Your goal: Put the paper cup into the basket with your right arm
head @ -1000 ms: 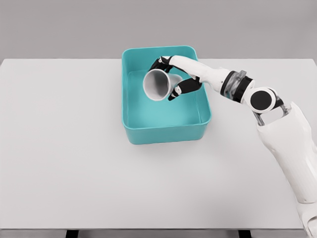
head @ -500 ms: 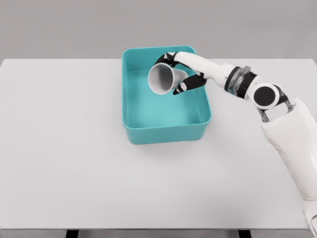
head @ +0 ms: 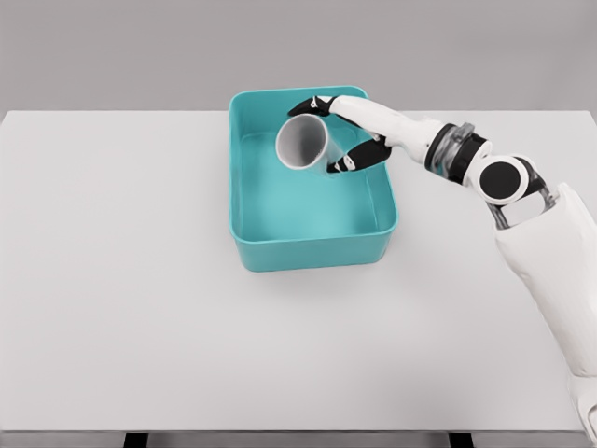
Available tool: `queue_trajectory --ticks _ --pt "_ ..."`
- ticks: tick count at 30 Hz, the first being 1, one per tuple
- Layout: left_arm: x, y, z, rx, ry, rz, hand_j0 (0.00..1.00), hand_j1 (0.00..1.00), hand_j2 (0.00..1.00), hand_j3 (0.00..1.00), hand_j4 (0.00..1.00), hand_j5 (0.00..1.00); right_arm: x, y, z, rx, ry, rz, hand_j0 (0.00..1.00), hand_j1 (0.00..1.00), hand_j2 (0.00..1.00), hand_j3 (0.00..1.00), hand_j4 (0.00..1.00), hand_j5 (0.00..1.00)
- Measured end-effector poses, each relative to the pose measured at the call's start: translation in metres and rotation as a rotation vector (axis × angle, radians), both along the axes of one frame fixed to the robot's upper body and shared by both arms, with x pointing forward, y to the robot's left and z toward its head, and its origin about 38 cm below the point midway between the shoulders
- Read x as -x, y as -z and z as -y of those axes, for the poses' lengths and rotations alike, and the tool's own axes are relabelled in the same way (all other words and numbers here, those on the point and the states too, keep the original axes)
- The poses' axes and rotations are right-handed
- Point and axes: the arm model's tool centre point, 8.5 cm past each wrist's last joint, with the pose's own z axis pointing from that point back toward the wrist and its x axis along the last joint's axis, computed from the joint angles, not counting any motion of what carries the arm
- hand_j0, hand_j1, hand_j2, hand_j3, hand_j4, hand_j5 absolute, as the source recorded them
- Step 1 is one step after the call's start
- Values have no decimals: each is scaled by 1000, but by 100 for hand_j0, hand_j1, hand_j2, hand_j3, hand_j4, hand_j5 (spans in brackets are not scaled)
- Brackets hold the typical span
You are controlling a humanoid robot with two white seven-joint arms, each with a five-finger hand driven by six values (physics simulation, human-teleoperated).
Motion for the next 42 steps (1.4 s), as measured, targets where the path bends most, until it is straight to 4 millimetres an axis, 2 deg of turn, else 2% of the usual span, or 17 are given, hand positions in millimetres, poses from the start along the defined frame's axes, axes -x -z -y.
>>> queue_trajectory --ticks 10,14,15,18,20,24,25,28,29,31,35,42 --pt "0 0 0 0 0 0 100 100 100 100 100 100 -1 -1 1 6 10 -2 86 86 86 86 86 86" --pt "0 0 0 0 0 0 100 100 100 100 100 100 -1 -2 2 3 15 -5 98 98 98 98 98 98" --pt "0 0 0 0 0 0 100 100 100 100 100 100 0 -2 4 4 19 -6 98 98 98 98 98 98" --pt "0 0 0 0 0 0 100 100 100 100 100 100 5 -10 19 8 37 -1 99 99 99 99 99 99" --pt "0 0 0 0 0 0 100 100 100 100 100 100 11 -11 35 -23 46 -23 99 99 99 99 99 99" --pt "0 0 0 0 0 0 100 100 100 100 100 100 34 -15 77 -139 65 -69 99 99 99 99 99 99" --pt "0 0 0 0 0 1 100 100 100 100 100 100 43 -9 90 -174 75 -96 99 99 99 99 99 99" --pt "0 0 0 0 0 0 100 100 100 100 100 100 59 -21 121 -255 95 -97 99 99 99 99 99 99" --pt "-1 0 0 0 0 2 100 100 100 100 100 100 68 -11 130 -274 111 -125 99 99 99 99 99 99" --pt "-1 0 0 0 0 2 100 100 100 100 100 100 77 -9 143 -310 124 -134 100 100 100 100 100 100" --pt "0 0 0 0 0 0 100 100 100 100 100 100 84 -10 152 -351 127 -135 100 100 100 100 100 100" --pt "0 0 0 0 0 0 100 100 100 100 100 100 84 -14 155 -365 126 -127 100 100 100 100 100 100"
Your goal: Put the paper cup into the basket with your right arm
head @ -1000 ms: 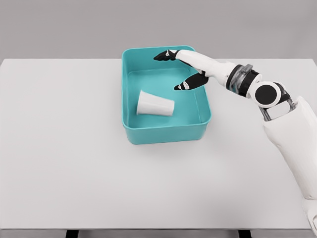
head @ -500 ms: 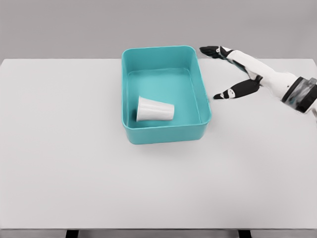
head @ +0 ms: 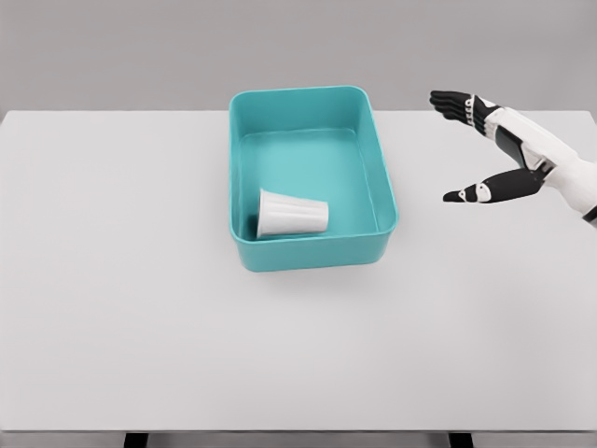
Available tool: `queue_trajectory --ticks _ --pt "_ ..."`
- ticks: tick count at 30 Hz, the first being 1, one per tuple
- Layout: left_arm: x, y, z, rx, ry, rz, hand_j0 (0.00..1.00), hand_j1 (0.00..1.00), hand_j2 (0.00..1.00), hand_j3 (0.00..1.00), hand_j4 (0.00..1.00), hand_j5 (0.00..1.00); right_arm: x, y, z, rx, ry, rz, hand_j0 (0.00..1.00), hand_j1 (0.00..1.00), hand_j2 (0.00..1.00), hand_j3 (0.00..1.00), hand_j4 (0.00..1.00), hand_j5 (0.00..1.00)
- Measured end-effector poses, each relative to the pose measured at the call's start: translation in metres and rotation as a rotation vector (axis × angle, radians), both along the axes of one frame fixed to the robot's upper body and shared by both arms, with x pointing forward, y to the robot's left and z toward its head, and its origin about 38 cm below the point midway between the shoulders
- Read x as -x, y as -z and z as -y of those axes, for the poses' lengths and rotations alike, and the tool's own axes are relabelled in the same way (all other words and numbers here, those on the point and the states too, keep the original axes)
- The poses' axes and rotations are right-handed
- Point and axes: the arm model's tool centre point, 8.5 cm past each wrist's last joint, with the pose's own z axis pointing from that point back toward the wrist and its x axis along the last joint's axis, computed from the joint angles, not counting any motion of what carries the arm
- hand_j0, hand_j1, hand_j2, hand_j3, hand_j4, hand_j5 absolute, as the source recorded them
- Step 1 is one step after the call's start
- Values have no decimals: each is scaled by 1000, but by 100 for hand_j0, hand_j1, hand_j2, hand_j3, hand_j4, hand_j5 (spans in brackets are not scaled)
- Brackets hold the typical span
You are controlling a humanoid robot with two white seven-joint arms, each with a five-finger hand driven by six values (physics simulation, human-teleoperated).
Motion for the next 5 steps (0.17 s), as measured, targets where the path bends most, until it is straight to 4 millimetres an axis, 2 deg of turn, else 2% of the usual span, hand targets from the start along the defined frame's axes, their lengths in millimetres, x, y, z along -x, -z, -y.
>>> queue_trajectory --ticks 5 --pt "-1 0 0 0 0 2 100 100 100 100 100 100 0 0 1 1 2 -1 100 100 100 100 100 100"
